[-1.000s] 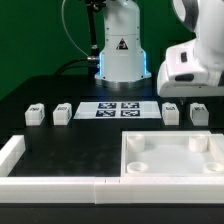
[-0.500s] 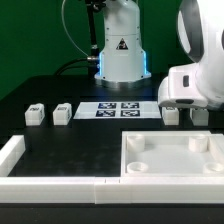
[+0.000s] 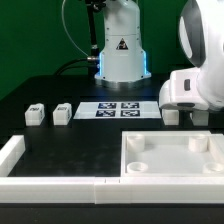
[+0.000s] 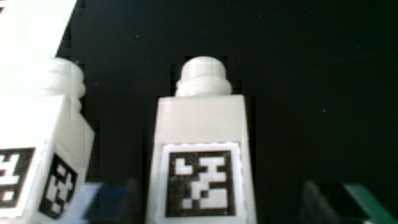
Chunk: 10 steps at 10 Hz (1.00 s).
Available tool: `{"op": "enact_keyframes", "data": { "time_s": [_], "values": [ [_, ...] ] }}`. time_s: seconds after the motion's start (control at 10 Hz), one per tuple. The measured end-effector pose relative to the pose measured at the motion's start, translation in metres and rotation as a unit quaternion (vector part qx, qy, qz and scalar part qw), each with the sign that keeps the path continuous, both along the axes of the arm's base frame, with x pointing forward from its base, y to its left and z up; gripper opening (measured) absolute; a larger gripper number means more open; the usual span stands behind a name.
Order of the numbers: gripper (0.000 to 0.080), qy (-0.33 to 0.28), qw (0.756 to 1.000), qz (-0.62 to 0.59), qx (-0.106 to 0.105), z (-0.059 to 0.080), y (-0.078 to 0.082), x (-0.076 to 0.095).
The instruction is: Assemble one leg
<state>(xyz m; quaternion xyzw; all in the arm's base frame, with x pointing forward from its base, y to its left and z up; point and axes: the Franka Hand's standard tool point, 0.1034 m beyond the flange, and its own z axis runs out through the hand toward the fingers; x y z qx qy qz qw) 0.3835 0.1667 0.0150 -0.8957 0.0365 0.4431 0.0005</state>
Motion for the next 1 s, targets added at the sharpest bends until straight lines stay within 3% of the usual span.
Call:
{"op": "enact_keyframes", "data": {
  "time_s": [0.1,0.6,0.7,0.8,1.0],
  "values": [
    [0.0291,0.0,1.0,0.0,0.0,0.0,0.0,0.0],
    [0.0291,0.001,1.0,0.002,0.001,0.001,-0.001,0.0],
    [0.0291,0.02,0.999,0.018,0.022,0.026,-0.013,0.013],
    [0.0292,0.006,0.999,0.023,0.045,0.059,-0.029,0.044],
    [0.0292,-0.003,0.999,0.022,0.049,0.102,-0.045,0.061]
  ]
}}
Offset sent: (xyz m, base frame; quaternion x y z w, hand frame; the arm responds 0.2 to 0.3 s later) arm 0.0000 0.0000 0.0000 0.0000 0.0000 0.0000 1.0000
